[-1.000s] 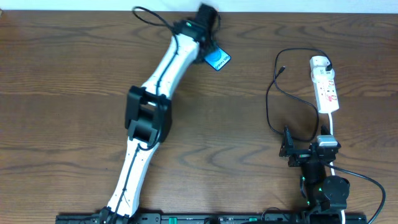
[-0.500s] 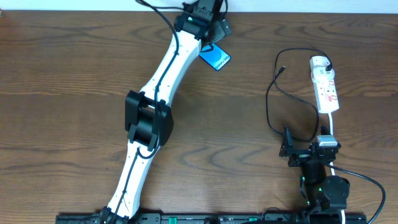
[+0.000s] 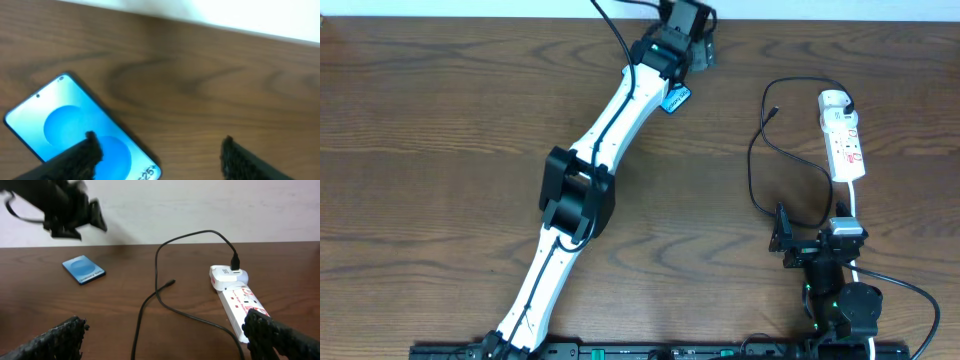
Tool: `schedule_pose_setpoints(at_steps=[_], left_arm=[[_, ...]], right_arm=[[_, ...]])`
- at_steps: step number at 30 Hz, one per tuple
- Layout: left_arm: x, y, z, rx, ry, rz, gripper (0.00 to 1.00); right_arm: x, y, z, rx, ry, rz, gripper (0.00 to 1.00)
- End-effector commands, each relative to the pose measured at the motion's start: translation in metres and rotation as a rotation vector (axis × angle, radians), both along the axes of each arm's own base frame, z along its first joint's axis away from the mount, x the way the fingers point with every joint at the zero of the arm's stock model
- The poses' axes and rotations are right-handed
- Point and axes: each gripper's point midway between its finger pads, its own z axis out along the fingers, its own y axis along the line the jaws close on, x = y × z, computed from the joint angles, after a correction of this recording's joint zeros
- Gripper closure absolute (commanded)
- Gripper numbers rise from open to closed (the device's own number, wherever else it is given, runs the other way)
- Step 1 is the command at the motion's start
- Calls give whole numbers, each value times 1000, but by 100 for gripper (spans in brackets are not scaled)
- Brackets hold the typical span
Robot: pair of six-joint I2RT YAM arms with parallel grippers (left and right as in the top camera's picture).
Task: Plug charger to phone and switch on socket
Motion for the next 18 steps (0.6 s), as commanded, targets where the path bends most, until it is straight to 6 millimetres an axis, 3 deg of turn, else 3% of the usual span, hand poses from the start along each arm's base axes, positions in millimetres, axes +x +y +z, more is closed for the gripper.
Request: schedule_pose_setpoints(at_steps=[1,4,12,18], left_arm=[[4,8,-31,75,16,-26,35],[9,6,-38,89,-4,-49,44],[21,-1,-63,111,-45,-89,44],[20,0,-95,141,-21,-107,43]], right_arm=[[0,-3,0,-16,0,-15,1],[0,-3,0,-16,0,-15,1],[0,-3,0,-16,0,-15,1],[0,-3,0,-16,0,-15,1]])
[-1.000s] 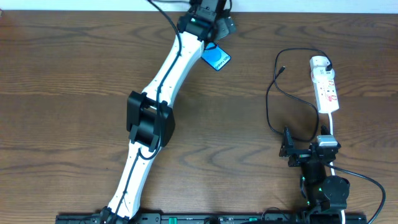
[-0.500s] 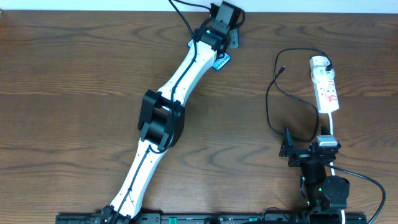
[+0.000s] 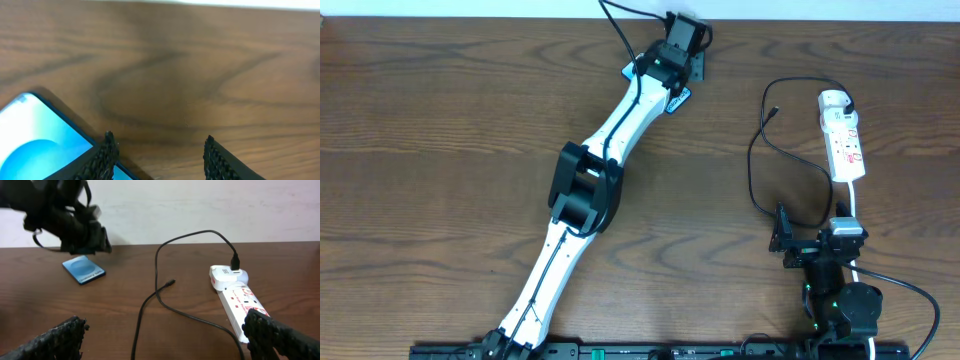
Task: Plug charger to phone and switch on socket
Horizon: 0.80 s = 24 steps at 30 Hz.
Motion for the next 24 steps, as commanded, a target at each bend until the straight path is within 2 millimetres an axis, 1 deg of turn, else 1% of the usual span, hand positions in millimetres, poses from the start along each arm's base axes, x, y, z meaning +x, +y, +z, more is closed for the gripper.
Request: schedule_pose_setpoints(at_steps=[1,3,7,11,16,19,24], left_arm=[[-2,8,-39,67,36,-15,44],[-1,9,-46,79,37,-24,44],[0,11,-53,86,39,-28,44],[0,12,-53,95,36,-24,44],[2,22,-53,136,27,14,44],[0,28,-56,166,38,32,44],[-11,32,-63,194,88,26,44]], right_arm=[[0,-3,0,-16,0,-15,1],[0,-3,0,-16,0,-15,1],[0,-3,0,-16,0,-15,1],[0,-3,0,-16,0,-15,1],[0,-3,0,-16,0,-15,1],[0,-3,0,-16,0,-15,1],[0,-3,0,-16,0,-15,1]])
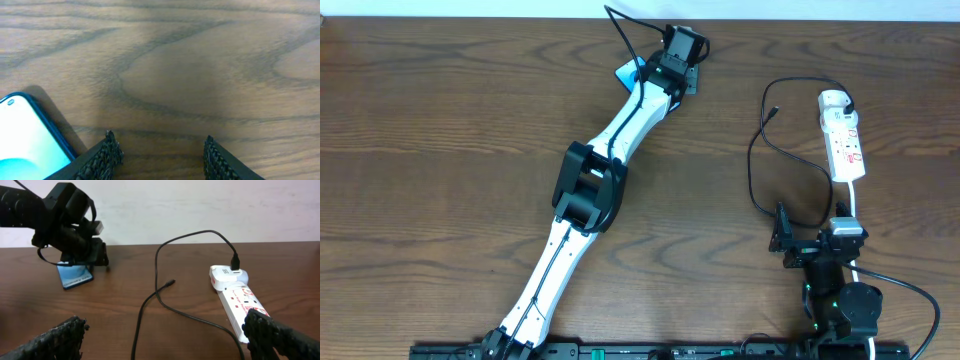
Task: Plug charger to phone and switch on socket
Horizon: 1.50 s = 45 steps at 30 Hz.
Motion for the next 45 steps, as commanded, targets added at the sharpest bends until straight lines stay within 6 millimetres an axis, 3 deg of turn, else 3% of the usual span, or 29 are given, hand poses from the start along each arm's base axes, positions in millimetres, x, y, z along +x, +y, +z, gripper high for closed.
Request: schedule_pose_setpoints(at_steps=[1,4,7,9,13,14,18,21,24,29,38,45], left_arm=[[-11,13,-26,61,71,12,44],[-16,14,-25,71,89,10,44],[-14,13,-11,62,72,10,43],[-11,12,6,47,46,11,34],[-8,8,60,7,-20,7,5],[-8,8,73,1,-32,7,2],[-12,13,117,-13,-70,15,2],[-12,28,130,29,-91,67,2],[-14,61,128,91,-97,237,2],[-24,99,101,21,9,454,2],[-26,119,60,-87,165,460,2],[-32,113,55,-68,186,444,2]], right_arm=[[0,-3,0,-16,0,-16,1],[0,-3,0,-16,0,-15,1],[0,-3,0,-16,0,-15,1],[0,-3,0,-16,0,-16,1],[0,-3,0,-16,0,-16,1],[0,-3,0,-16,0,-16,1],[0,-3,0,-16,0,-16,1],[0,-3,0,-16,0,-15,1],[0,-3,0,-16,0,-15,1],[0,-3,0,-16,0,-16,1],[0,-3,0,-16,0,-16,1],[0,-3,0,-16,0,-15,1]])
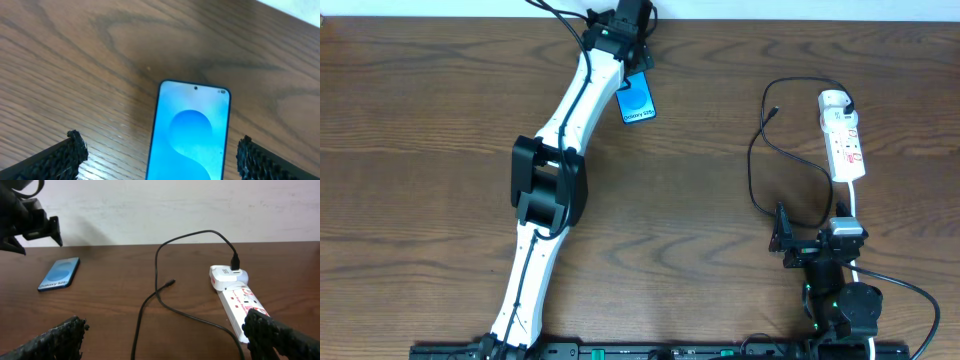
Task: Plug charger to phone and switch on socket
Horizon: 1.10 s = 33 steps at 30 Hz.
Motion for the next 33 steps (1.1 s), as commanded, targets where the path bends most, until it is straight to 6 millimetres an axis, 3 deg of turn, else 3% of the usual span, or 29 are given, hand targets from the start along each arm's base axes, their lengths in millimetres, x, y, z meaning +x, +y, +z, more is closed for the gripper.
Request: schedule_pose_setpoints(at_steps=[1,4,12,33], left_arm=[[-6,-16,-14,-5,26,-28,2],[-7,-18,-18,0,32,-29,2],[-14,-16,-53,31,100,-39,2],[-22,-25,-79,90,150,-136,2]], right_arm=[[0,-3,0,-16,0,-15,1],[0,-3,0,-16,0,-15,1],[0,-3,0,-16,0,-15,1],[0,-3,0,-16,0,-15,1]])
